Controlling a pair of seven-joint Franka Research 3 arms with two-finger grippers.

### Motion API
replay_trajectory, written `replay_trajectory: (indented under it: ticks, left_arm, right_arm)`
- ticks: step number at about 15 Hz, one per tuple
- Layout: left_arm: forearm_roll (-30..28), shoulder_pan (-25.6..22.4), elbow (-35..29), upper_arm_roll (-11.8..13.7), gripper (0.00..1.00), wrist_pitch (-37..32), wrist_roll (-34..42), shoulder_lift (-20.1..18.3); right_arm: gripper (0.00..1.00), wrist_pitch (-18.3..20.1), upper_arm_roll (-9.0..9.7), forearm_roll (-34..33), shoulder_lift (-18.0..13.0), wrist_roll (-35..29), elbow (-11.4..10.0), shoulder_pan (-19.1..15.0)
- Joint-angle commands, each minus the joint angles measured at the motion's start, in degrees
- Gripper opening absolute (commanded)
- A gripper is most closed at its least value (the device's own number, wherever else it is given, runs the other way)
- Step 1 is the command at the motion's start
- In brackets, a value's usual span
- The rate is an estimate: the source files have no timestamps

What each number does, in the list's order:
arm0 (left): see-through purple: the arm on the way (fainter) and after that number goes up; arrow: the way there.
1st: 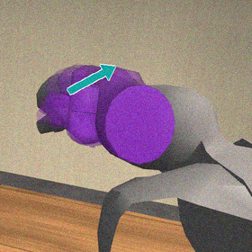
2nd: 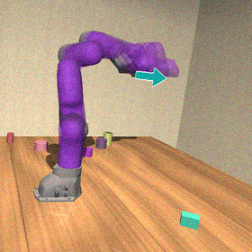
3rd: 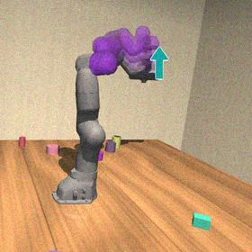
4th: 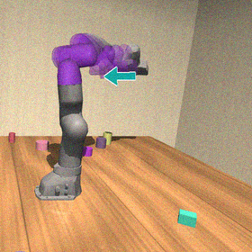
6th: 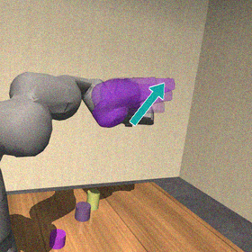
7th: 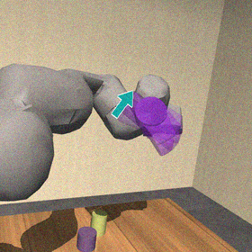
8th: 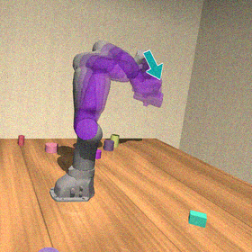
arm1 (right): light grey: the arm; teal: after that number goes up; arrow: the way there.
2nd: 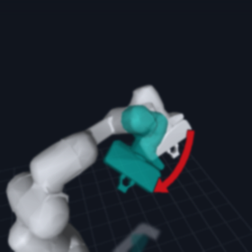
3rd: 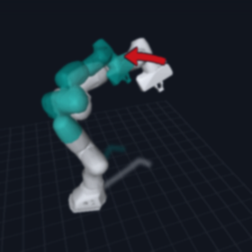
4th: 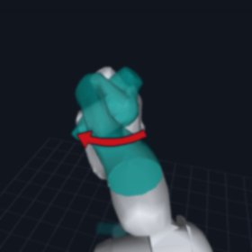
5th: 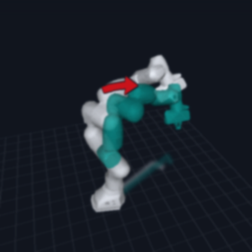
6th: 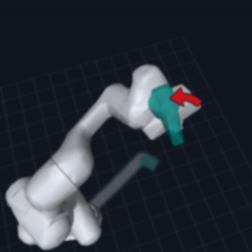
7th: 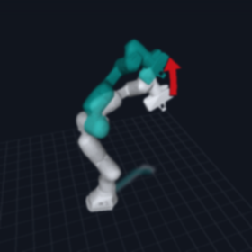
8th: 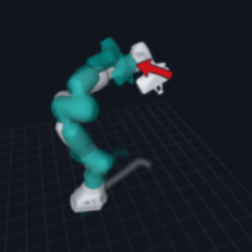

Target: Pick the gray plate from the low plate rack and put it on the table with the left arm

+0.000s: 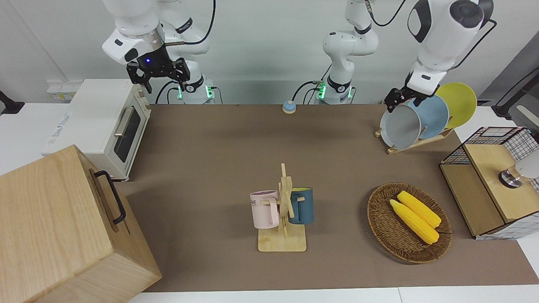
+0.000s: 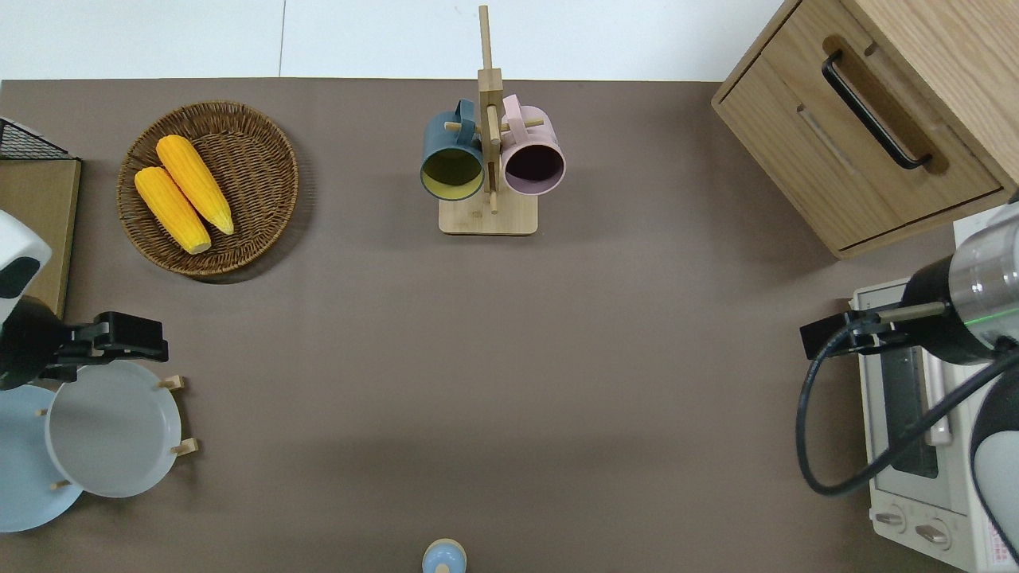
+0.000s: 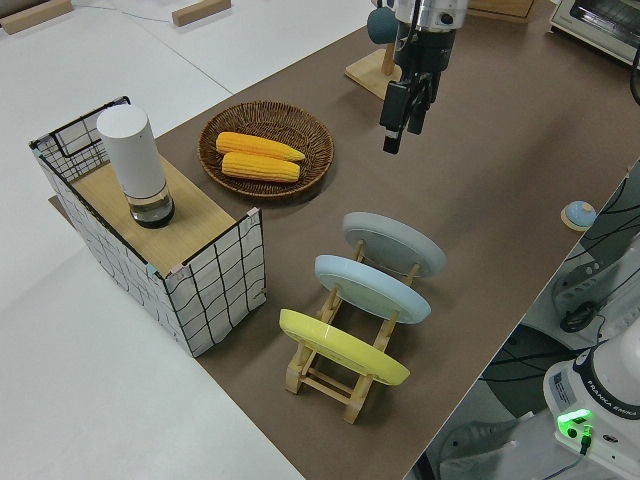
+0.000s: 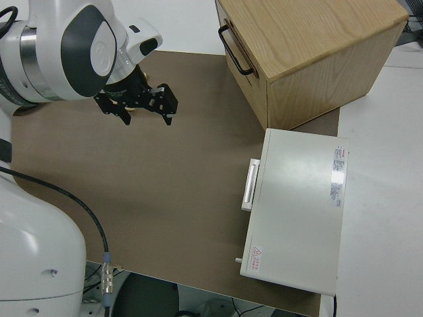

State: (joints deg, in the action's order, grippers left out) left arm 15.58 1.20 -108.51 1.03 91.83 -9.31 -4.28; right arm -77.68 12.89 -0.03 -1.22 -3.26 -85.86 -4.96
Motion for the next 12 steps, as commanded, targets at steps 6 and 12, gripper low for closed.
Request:
replay_trajectory:
  ticks: [6, 12]
  left_arm:
    - [10.08, 0.2, -3.99, 3.09, 1.0, 1.86, 0.35, 6.11]
    - [12.19, -0.06, -4.42, 3.98, 0.94, 0.11, 1.05, 8.93]
  right_arm:
    - [0.987, 0.87, 0.38, 0.2, -0.27, 0.19, 0.35, -0.85]
    - [0.99, 0.87, 0.38, 0.2, -0.27, 0.19, 0.35, -0.76]
